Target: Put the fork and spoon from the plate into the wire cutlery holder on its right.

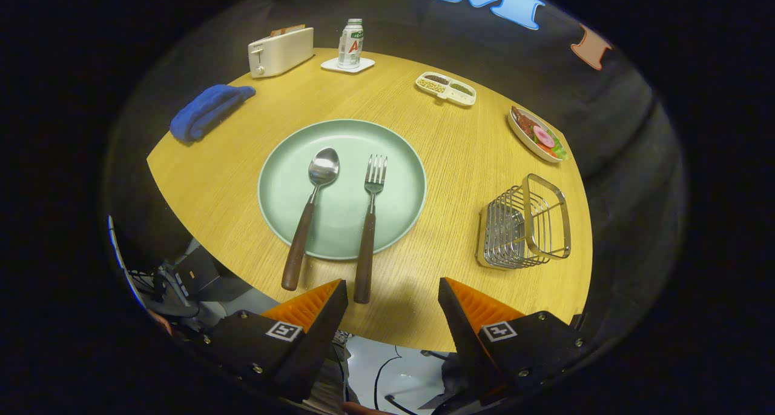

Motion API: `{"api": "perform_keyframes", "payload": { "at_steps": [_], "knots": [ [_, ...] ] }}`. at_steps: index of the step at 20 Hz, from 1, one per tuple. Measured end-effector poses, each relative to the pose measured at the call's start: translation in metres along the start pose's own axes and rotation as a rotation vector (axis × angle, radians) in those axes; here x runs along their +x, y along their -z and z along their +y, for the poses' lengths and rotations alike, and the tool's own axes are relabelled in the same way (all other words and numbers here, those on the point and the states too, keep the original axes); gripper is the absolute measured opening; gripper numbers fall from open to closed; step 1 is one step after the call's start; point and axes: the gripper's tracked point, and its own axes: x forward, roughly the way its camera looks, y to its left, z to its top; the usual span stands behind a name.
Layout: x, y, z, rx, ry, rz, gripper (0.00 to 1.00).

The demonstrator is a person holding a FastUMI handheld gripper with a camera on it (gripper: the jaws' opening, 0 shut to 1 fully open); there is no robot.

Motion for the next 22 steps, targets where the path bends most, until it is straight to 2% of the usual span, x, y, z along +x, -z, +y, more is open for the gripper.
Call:
{"api": "perform_keyframes", "payload": {
  "at_steps": [3, 5, 7, 8, 9, 11, 12, 14, 17, 19, 22],
  "knots": [
    [0.011, -0.003, 0.004, -0.044, -0.003, 0.018, 0.92],
    [0.018, -0.001, 0.01, -0.071, -0.034, 0.061, 0.79],
    [0.025, 0.006, 0.015, -0.078, -0.059, 0.11, 0.55],
    [0.027, 0.01, 0.015, -0.073, -0.06, 0.126, 0.36],
    [0.027, 0.009, 0.013, -0.071, -0.053, 0.124, 0.3],
    [0.024, 0.003, 0.016, -0.074, -0.065, 0.092, 0.3],
    [0.035, 0.008, 0.009, -0.093, -0.023, 0.085, 0.3],
    [0.028, 0.0, 0.008, -0.096, -0.042, 0.077, 0.11],
    [0.023, -0.008, 0.006, -0.079, -0.038, 0.045, 0.11],
    [0.019, -0.005, 0.007, -0.088, -0.048, 0.058, 0.02],
    [0.011, -0.006, 0.009, -0.093, -0.084, 0.065, 0.02]
  ]
}}
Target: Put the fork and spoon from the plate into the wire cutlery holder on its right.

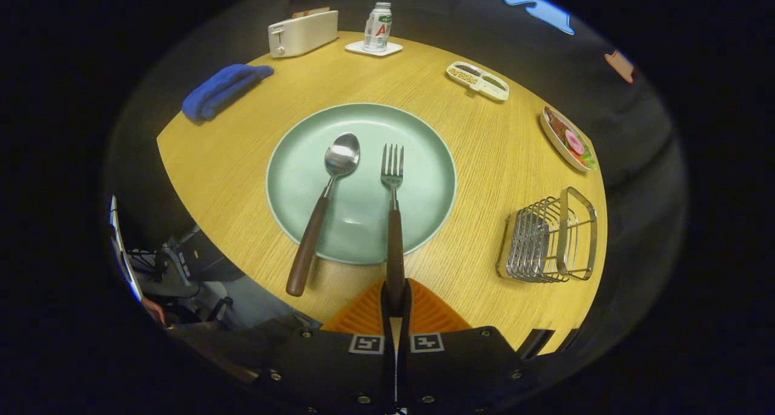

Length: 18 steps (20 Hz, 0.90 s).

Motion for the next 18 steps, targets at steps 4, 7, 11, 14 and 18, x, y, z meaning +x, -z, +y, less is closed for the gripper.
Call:
{"api": "perform_keyframes", "payload": {
  "at_steps": [4, 7, 11, 14, 18],
  "knots": [
    [-0.025, 0.002, -0.005, -0.075, -0.022, 0.037, 0.02],
    [-0.051, 0.008, -0.013, -0.124, -0.043, 0.088, 0.02],
    [-0.084, 0.021, -0.039, -0.131, -0.044, 0.155, 0.02],
    [-0.106, 0.031, -0.059, -0.072, -0.063, 0.193, 0.02],
    [-0.132, 0.037, -0.092, -0.022, -0.073, 0.229, 0.02]
  ]
}}
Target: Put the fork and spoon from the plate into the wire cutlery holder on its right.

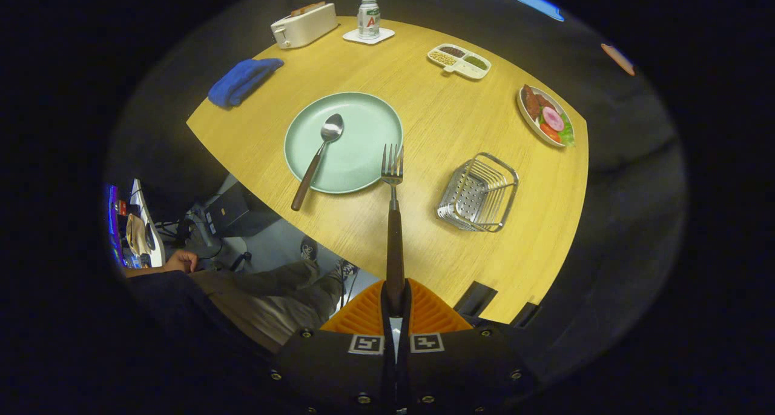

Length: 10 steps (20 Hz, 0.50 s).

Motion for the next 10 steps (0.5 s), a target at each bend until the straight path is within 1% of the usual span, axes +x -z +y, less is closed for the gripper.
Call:
{"api": "perform_keyframes", "payload": {
  "at_steps": [2, 6, 10],
  "knots": [
    [-0.011, 0.005, -0.023, 0.01, 0.032, 0.01, 0.02],
    [-0.02, 0.017, -0.062, 0.058, 0.07, 0.041, 0.02],
    [-0.014, 0.026, -0.083, 0.087, 0.078, 0.094, 0.02]
  ]
}}
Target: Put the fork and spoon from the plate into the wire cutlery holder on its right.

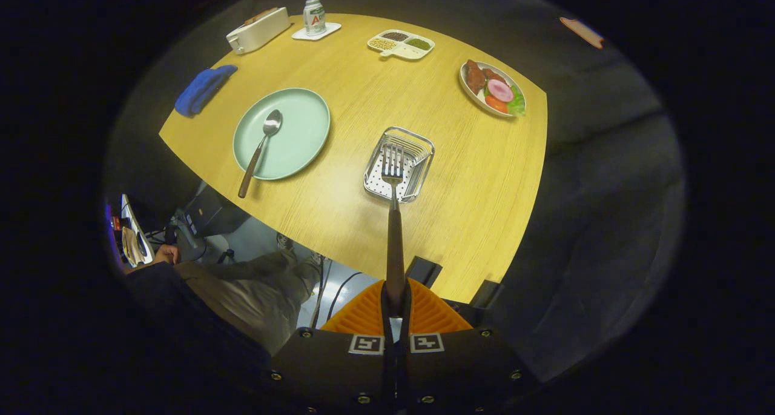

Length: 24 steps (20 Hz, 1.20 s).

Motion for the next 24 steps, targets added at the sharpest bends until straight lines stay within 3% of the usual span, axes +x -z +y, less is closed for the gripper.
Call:
{"api": "perform_keyframes", "payload": {
  "at_steps": [13, 15, 24],
  "knots": [
    [0.04, -0.025, 0.002, -0.01, -0.052, 0.154, 0.02],
    [0.04, -0.029, 0.004, 0.009, -0.079, 0.169, 0.06],
    [0.025, -0.056, -0.003, 0.089, -0.1, 0.087, 0.12]
  ]
}}
